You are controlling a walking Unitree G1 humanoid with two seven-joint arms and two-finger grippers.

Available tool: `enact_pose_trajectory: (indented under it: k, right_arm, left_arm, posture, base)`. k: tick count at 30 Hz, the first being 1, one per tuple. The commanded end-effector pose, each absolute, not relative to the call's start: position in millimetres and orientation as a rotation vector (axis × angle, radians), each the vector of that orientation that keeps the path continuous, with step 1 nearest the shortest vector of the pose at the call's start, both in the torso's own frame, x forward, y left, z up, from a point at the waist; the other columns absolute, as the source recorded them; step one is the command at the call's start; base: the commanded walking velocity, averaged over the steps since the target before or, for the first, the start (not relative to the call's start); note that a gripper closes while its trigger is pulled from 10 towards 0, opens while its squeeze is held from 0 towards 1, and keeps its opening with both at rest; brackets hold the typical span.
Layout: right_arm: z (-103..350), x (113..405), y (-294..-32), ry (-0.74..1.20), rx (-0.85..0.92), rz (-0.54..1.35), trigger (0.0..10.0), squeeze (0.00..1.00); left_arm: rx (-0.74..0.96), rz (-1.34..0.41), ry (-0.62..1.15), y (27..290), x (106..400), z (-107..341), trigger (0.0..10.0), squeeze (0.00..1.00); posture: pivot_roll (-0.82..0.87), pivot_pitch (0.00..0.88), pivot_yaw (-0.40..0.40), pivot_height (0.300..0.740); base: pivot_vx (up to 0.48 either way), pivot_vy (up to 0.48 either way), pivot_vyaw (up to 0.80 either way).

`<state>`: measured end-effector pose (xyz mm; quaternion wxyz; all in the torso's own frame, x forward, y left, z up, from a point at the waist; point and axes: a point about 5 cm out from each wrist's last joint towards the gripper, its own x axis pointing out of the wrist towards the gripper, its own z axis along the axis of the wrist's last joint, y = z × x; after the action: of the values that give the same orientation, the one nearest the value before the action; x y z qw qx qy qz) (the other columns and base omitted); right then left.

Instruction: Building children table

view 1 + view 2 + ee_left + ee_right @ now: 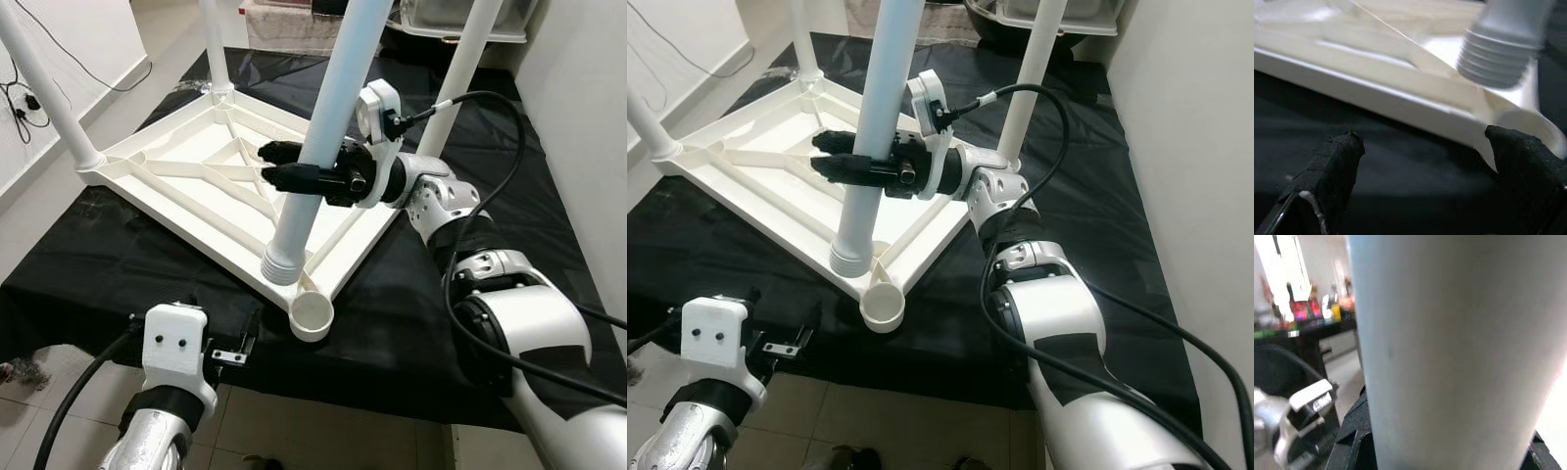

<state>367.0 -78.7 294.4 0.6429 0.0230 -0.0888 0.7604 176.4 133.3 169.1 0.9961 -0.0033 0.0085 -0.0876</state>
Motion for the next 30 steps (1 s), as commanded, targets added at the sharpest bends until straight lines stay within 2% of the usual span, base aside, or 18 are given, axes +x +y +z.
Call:
enact_pose_trajectory:
  k: [1,10,12,14,17,30]
  right_arm:
    - [294.8,364.0,-79.5,-0.218,-0.013,1.754,10.0,0.0]
    - [294.8,364.0,-79.5,-0.218,-0.013,1.754,10.0,0.0]
    - [291.4,360.7,-83.6,-0.198,-0.067,1.769,10.0,0.0]
    - [290.2,355.1,-86.0,-0.19,-0.089,1.802,10.0,0.0]
    - [288.4,350.1,-89.4,-0.182,-0.115,1.824,10.0,0.0]
    - [278.3,334.2,-106.7,-0.157,-0.118,1.869,10.0,0.0]
  left_arm:
    - [-0.047,-0.277,0.049,125.8,167.3,167.1,10.0,0.0]
    - [-0.047,-0.277,0.049,125.8,167.3,167.1,10.0,0.0]
    - [-0.082,-0.405,0.094,115.7,147.5,165.6,10.0,0.0]
    - [-0.08,-0.461,0.128,110.4,133.6,164.1,10.0,0.0]
    - [-0.087,-0.49,0.141,107.5,129.2,163.3,10.0,0.0]
    - [-0.09,-0.509,0.144,107.5,131.3,161.5,10.0,0.0]
  posture:
    - [0.09,0.229,-0.023,0.734]
    - [0.09,0.229,-0.023,0.734]
    - [0.11,0.263,-0.009,0.734]
    - [0.11,0.266,-0.006,0.734]
    - [0.11,0.266,-0.006,0.734]
    - [0.11,0.262,0.014,0.734]
  base:
    - [0.0,0.0,0.0]
    - [0.0,0.0,0.0]
    - [0.0,0.0,0.0]
    - [0.0,0.0,0.0]
    - [0.0,0.0,0.0]
    - [0.0,0.0,0.0]
